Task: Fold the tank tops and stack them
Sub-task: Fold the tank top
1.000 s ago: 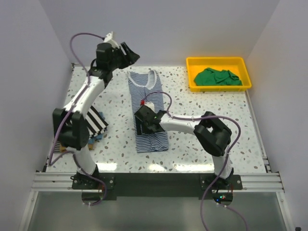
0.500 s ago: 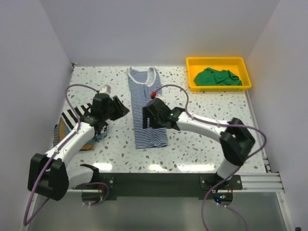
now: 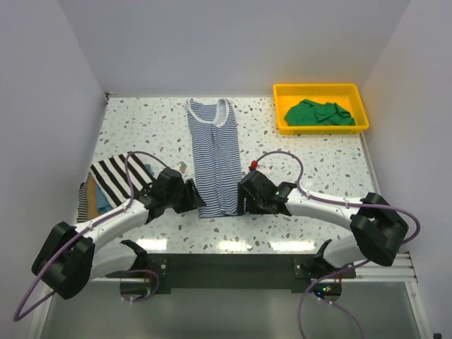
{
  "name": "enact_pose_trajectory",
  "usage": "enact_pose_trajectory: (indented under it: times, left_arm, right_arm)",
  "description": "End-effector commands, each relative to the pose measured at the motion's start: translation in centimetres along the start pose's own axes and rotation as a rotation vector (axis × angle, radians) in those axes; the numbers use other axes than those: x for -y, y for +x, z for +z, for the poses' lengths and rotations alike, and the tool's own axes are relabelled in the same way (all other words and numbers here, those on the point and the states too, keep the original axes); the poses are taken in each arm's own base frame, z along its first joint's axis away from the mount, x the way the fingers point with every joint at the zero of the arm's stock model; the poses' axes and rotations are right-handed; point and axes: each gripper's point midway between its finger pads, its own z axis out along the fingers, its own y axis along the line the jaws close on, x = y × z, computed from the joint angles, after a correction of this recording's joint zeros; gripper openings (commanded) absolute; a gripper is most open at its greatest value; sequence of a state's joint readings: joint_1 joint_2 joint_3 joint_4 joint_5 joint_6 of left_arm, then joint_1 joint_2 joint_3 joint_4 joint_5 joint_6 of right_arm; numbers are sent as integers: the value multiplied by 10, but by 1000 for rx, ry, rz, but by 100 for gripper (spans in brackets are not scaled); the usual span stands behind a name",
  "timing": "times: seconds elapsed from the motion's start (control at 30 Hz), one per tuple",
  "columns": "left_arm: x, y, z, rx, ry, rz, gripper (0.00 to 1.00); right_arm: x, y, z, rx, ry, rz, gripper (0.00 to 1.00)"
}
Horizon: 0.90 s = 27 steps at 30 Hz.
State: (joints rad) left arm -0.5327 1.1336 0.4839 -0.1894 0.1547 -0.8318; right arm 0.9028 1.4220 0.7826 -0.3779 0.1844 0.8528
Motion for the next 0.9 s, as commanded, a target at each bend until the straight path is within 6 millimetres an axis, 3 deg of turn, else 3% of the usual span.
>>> enact_pose_trajectory:
  times: [0.0,0.13,0.27,0.47,0.53,0.8,0.87]
  left_arm:
    - [15,1,7,10,62,-14,53]
    - [17,8,13,-5,70,-5,53]
    - [8,14,20,-22,4,5,49]
    - [0,17,24,-35,-63,39,46]
    - [-3,19,24,-42,-88,50,44]
    - [-19,21,24,-65,-176,77,18]
    - [-22,23,25,-71,-187,79,10]
  right_arm:
    - [-15,-10,0,34,-51,50,71]
    - [-15,-8,3,43,-63,67,70]
    - [-12,-4,12,31,-48,63,66]
    - [-9,3,21,20,-43,71,58]
    - [-8,5,22,18,-45,71,50]
    - [10,13,23,33,-11,74,34]
    - [14,14,23,40,-1,72,23]
